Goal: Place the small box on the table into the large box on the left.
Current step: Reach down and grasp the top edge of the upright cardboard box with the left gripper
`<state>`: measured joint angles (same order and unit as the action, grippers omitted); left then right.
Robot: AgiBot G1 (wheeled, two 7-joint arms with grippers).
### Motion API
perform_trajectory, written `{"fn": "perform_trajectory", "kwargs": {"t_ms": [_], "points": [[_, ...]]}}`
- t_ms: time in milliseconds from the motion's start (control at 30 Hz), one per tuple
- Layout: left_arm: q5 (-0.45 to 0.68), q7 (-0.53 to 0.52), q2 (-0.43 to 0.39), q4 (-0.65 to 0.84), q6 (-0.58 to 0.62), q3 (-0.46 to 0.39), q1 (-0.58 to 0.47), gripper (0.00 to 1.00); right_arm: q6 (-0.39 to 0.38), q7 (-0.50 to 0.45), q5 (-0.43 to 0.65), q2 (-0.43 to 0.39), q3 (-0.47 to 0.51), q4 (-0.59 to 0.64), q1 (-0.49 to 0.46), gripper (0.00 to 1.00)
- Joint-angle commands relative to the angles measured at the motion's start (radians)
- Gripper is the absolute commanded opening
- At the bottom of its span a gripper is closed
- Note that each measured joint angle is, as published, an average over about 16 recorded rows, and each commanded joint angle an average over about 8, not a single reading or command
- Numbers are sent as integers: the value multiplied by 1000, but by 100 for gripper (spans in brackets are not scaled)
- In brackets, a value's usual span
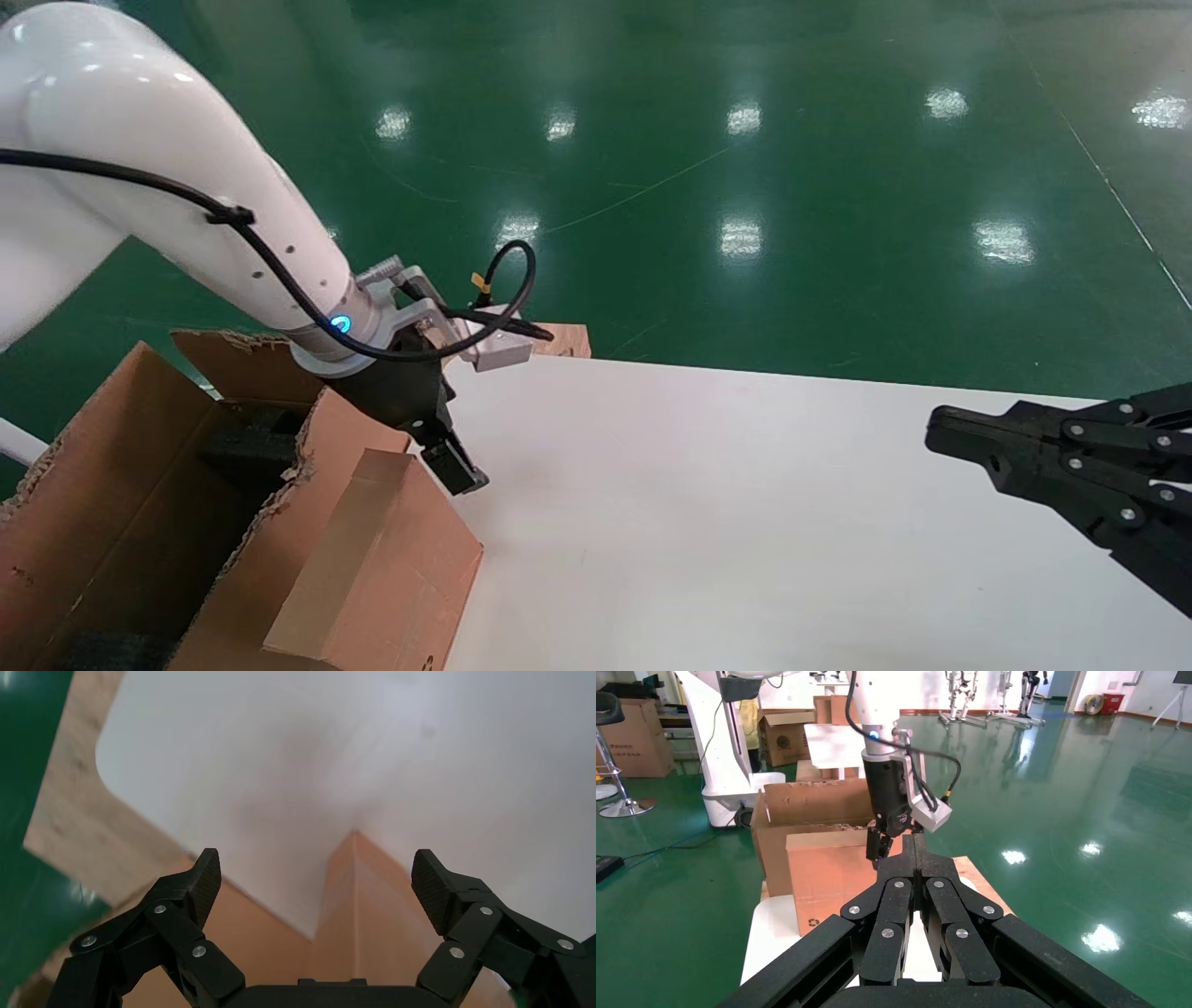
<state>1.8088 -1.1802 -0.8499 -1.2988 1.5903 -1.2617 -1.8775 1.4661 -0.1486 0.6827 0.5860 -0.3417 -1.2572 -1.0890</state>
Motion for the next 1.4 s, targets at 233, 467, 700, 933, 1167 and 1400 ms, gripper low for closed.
{"fn": "perform_trajectory", "kwargs": {"t_ms": [233, 467, 700, 933, 1167, 1400], "points": [[-44, -59, -12, -6, -14, -112, -57, 100, 0, 0, 0, 0, 0, 0, 0, 0], [-46, -60, -11, -3, -19, -109, -55, 100, 0, 0, 0, 0, 0, 0, 0, 0], [-15, -94, -35, 7, -24, -130, -94, 100, 0, 0, 0, 0, 0, 0, 0, 0], [-3, -180, -72, 13, -3, -217, -151, 100, 0, 0, 0, 0, 0, 0, 0, 0], [-74, -243, -78, 36, -1, -349, -216, 100, 0, 0, 0, 0, 0, 0, 0, 0], [-156, -264, -58, 17, -7, -440, -272, 100, 0, 0, 0, 0, 0, 0, 0, 0]]}}
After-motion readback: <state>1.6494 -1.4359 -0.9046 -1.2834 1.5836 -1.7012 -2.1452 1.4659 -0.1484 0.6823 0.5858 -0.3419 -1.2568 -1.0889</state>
